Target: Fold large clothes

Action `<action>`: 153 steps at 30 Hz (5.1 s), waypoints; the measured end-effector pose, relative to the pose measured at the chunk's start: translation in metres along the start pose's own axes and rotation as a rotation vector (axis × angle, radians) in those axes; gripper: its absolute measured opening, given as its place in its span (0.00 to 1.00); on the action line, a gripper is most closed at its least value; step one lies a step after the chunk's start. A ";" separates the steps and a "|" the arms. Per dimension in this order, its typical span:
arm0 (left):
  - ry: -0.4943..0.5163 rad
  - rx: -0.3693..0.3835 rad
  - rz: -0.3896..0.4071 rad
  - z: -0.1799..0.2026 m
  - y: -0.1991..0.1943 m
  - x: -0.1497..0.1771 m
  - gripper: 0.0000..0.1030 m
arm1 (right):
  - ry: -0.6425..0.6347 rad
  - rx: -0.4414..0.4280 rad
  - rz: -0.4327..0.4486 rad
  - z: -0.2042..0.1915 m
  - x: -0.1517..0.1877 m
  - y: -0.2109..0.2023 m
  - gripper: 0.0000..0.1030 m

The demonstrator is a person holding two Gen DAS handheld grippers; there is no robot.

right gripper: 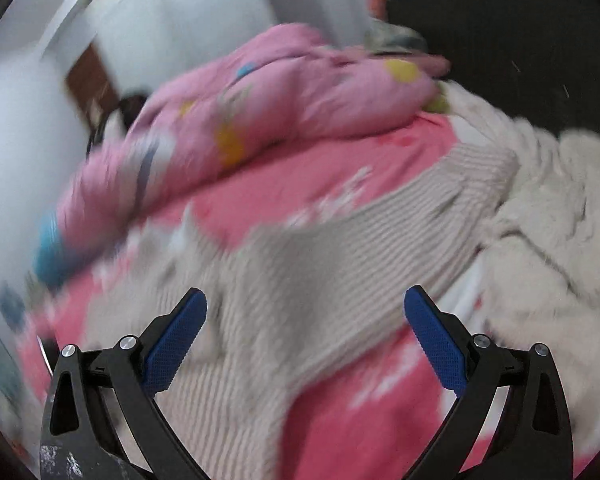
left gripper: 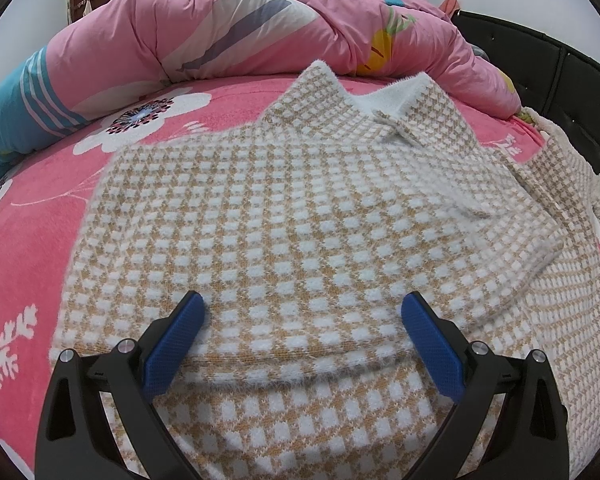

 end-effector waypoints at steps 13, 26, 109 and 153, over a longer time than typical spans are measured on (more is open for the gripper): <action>-0.007 0.006 0.006 -0.004 0.000 0.000 0.95 | 0.380 0.192 0.008 0.142 -0.100 0.103 0.56; -0.010 0.008 0.011 -0.006 -0.003 0.004 0.95 | 0.243 0.194 0.141 0.090 -0.091 0.028 0.20; -0.232 0.196 0.167 -0.099 -0.050 -0.031 0.56 | -0.140 0.112 -0.252 -0.145 0.114 0.106 0.73; -0.005 -0.012 0.198 -0.126 -0.089 -0.098 0.06 | -0.146 0.132 -0.277 -0.099 0.100 0.155 0.26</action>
Point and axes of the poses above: each gripper's, at about its wrist camera, not at the fingertips, and y roughly the way its jaws point, z to its right, x to its underside, the point moved 3 cm from there along y, roughly the way its jaws point, and after that the axes turned 12 degrees about y, right-handed, at the moved point
